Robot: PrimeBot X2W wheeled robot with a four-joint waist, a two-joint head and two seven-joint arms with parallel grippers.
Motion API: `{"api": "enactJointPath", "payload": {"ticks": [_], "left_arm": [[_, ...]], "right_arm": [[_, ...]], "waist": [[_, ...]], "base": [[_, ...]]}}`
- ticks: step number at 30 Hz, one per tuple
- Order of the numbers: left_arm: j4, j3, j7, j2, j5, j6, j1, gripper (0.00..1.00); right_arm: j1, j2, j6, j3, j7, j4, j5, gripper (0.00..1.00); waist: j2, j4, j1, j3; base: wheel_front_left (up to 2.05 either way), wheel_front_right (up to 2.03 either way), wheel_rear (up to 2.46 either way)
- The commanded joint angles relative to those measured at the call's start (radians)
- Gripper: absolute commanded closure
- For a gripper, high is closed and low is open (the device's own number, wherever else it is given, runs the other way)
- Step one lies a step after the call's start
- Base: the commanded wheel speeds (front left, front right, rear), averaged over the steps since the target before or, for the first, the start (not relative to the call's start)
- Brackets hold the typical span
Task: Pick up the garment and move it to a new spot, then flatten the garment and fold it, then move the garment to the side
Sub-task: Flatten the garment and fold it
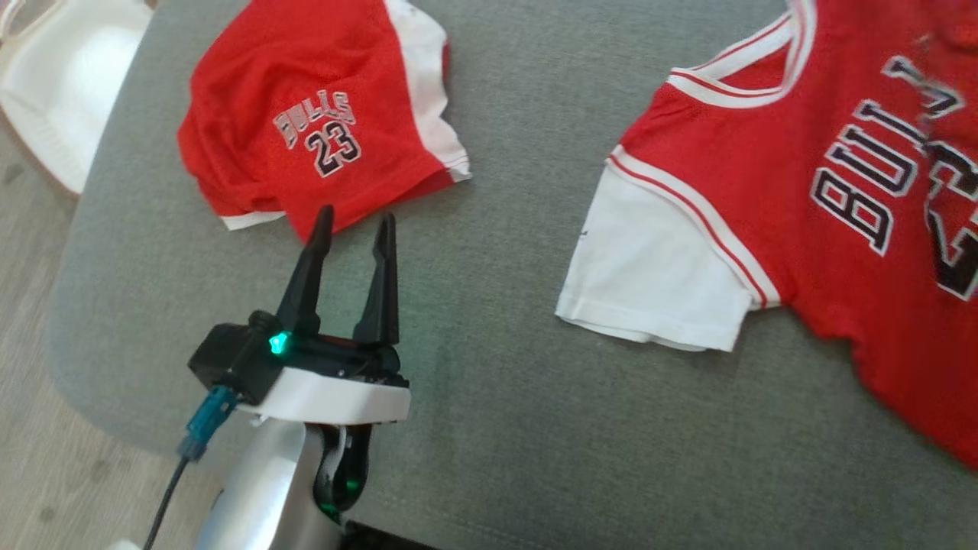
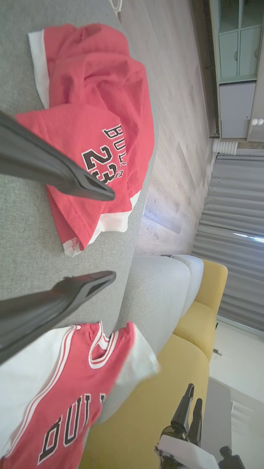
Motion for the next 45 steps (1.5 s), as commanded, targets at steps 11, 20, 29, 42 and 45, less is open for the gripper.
{"api": "enactJointPath", "payload": {"ticks": [11, 20, 29, 42, 45], "left_arm": [[-0.042, 0.125, -0.010, 0.008, 0.045, -0.005, -0.024, 0.00], [-0.047, 0.156, -0.010, 0.008, 0.087, -0.017, 0.020, 0.00], [-0.034, 0.176, -0.010, 0.008, 0.102, -0.019, 0.084, 0.00], [-0.005, 0.175, -0.010, 0.008, 0.107, -0.012, 0.144, 0.00], [-0.001, 0.176, -0.010, 0.008, 0.109, -0.012, 0.142, 0.00]], "right_arm": [[0.124, 0.084, -0.001, -0.076, -0.195, -0.044, 0.114, 0.00], [0.552, 0.171, -0.001, -0.298, -0.217, -0.382, 0.205, 0.00], [0.972, 0.333, -0.001, -0.419, -0.218, -0.705, 0.246, 0.00], [1.232, 0.352, -0.001, -0.379, -0.218, -0.792, 0.366, 0.00], [1.232, 0.352, -0.001, -0.385, -0.218, -0.806, 0.373, 0.00]], "waist": [[0.0000, -0.175, -0.0002, -0.105], [0.0000, -0.323, -0.0002, -0.225], [0.0000, -0.424, -0.0002, -0.315], [0.0000, -0.465, -0.0002, -0.362], [0.0000, -0.467, -0.0002, -0.361]], "base": [[0.00, 0.00, 0.00], [0.00, 0.00, 0.00], [0.00, 0.00, 0.00], [0.00, 0.00, 0.00], [0.00, 0.00, 0.00]]}}
